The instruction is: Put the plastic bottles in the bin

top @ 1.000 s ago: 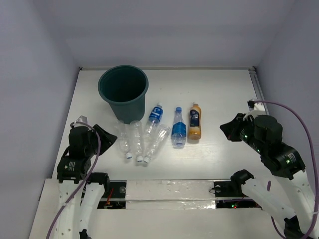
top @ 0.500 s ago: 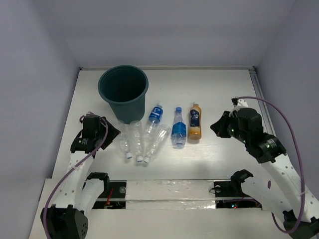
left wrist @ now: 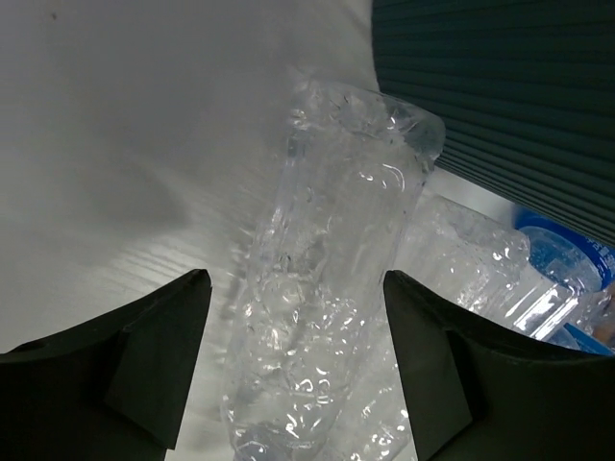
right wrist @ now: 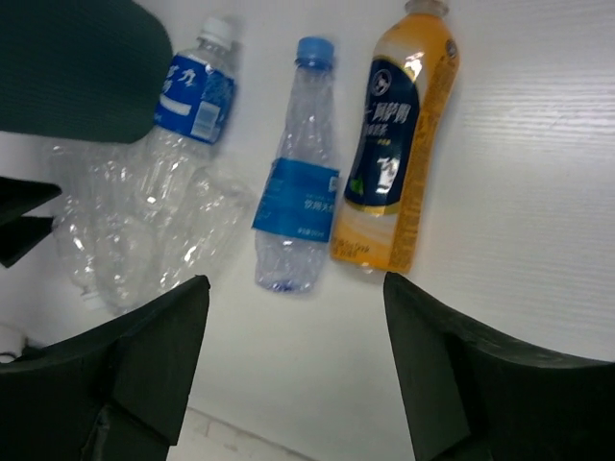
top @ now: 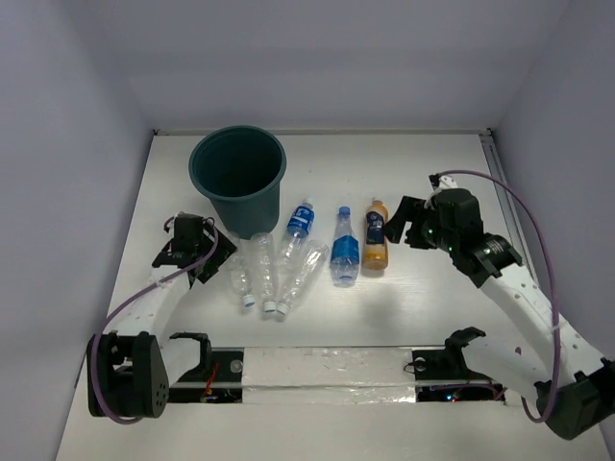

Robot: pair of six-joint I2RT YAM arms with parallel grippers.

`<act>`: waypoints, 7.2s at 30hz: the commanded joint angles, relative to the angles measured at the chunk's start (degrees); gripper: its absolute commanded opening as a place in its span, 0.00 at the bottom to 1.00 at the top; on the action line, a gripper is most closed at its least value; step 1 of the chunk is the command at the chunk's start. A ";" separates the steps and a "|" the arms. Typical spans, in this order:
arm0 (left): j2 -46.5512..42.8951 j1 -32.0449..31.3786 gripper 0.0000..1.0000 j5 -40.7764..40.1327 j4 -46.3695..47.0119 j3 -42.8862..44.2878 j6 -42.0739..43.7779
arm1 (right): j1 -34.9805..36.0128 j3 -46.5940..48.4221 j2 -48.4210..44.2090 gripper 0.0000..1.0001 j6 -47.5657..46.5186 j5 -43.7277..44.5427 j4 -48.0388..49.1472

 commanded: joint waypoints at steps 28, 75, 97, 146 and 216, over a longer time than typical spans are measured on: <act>-18.11 -4.09 0.24 4.58 -15.64 3.89 0.22 | -10.67 22.90 55.57 0.85 -0.85 -8.50 6.56; -13.96 -10.49 0.63 -4.84 -2.10 30.37 6.82 | 14.73 79.09 60.10 0.66 15.78 9.76 16.51; 2.50 -18.67 0.86 4.76 7.00 3.89 4.08 | 19.04 48.18 41.72 0.34 4.43 18.92 24.48; 27.84 -18.33 0.38 -43.50 16.42 65.00 31.84 | 8.14 23.14 19.36 0.35 6.62 6.27 14.21; 26.78 -36.34 0.89 -23.46 17.82 18.13 6.55 | 22.99 -10.76 23.39 0.97 28.50 4.86 37.84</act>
